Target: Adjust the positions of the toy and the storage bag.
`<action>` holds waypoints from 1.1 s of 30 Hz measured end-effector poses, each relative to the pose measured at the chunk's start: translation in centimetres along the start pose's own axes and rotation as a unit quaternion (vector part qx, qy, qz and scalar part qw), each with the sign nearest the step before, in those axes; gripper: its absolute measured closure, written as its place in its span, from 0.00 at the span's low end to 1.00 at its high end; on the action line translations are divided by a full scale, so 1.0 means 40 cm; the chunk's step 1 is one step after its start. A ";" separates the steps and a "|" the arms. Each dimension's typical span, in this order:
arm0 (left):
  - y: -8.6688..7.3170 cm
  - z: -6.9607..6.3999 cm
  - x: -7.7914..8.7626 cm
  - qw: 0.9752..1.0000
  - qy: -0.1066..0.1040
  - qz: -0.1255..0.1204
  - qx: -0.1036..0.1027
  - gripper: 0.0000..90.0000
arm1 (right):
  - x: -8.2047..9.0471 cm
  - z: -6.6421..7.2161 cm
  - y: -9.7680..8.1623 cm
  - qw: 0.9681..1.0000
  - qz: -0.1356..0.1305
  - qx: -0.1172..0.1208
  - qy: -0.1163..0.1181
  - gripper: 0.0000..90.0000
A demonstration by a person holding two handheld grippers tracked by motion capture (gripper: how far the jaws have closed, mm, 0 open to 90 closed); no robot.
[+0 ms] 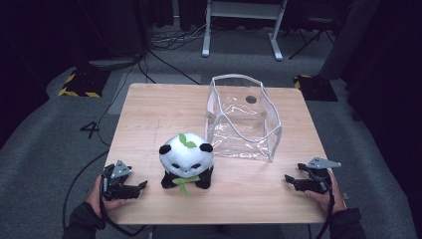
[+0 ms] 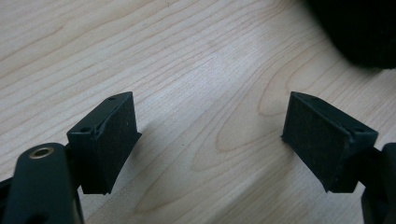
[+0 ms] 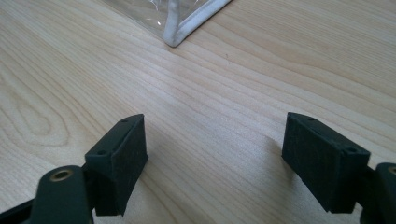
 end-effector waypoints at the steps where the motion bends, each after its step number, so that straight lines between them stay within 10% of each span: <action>1: 0.000 0.000 0.000 1.000 0.000 0.000 0.000 0.21 | 0.000 0.000 0.000 1.000 0.000 0.000 0.000 0.24; 5: 0.007 -0.022 0.004 0.999 -0.008 0.022 -0.021 0.20 | 0.000 0.000 0.000 1.000 0.000 0.000 0.000 0.24; 33: 0.139 -0.134 0.074 0.991 -0.099 -0.066 -0.059 0.18 | 0.000 -0.001 0.000 1.000 0.000 0.000 -0.002 0.24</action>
Point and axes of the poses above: each handheld gripper's, and its own axes: x roughly backward along the jaws, y roughly out of its top, z roughly to its left, the point moved 9 cm from there along -x, roughly forward along the jaws, and after that the axes turned 1 degree about z, right-handed, at the moved point
